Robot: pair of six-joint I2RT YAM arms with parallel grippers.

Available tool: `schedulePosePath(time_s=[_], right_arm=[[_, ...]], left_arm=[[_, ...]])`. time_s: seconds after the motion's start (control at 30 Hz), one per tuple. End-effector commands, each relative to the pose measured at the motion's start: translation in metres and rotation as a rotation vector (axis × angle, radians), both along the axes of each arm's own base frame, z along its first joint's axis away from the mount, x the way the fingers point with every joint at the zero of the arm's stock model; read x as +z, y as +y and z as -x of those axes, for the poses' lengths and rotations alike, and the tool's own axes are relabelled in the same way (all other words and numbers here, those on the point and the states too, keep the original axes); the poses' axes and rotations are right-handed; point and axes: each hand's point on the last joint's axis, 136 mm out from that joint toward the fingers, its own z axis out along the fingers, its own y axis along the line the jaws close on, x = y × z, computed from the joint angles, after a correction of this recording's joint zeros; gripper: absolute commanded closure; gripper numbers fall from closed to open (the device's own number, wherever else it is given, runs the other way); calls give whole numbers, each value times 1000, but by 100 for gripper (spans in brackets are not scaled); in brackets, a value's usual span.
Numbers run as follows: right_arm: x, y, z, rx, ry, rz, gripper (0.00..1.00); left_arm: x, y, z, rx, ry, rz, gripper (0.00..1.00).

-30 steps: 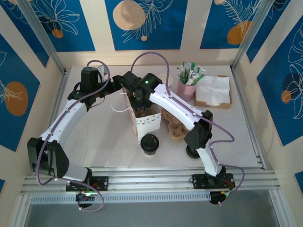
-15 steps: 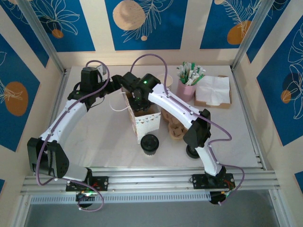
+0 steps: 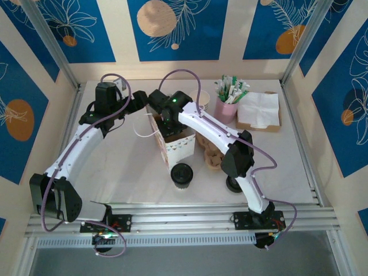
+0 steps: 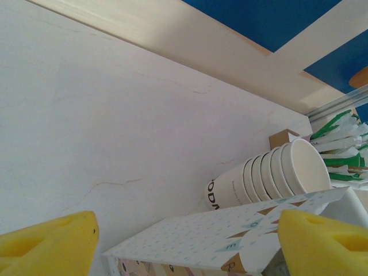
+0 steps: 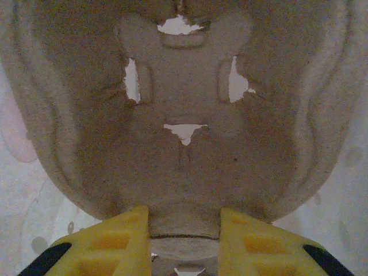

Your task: Pack the takeout coffee

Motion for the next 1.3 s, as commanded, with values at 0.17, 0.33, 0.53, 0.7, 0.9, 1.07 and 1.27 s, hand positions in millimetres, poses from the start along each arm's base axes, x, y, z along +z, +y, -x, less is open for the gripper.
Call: schedulePosePath(time_s=[0.17, 0.33, 0.53, 0.7, 0.9, 1.07, 1.27], right_arm=[[-48, 4, -2, 2, 86, 51, 69], [-64, 2, -4, -15, 108, 58, 69], [-79, 3, -3, -28, 130, 62, 67], [-75, 3, -7, -46, 111, 54, 65], [-62, 11, -21, -63, 60, 8, 62], [-42, 13, -30, -85, 13, -24, 52], [-5, 18, -30, -73, -29, -78, 34]], left_arm=[[20, 28, 12, 121, -75, -89, 18], [26, 34, 16, 144, -106, -98, 17], [23, 32, 15, 134, -88, -101, 17], [22, 32, 16, 130, -84, -102, 16], [23, 36, 17, 148, -90, -121, 16], [23, 38, 17, 154, -91, -126, 16], [21, 37, 16, 147, -83, -123, 16]])
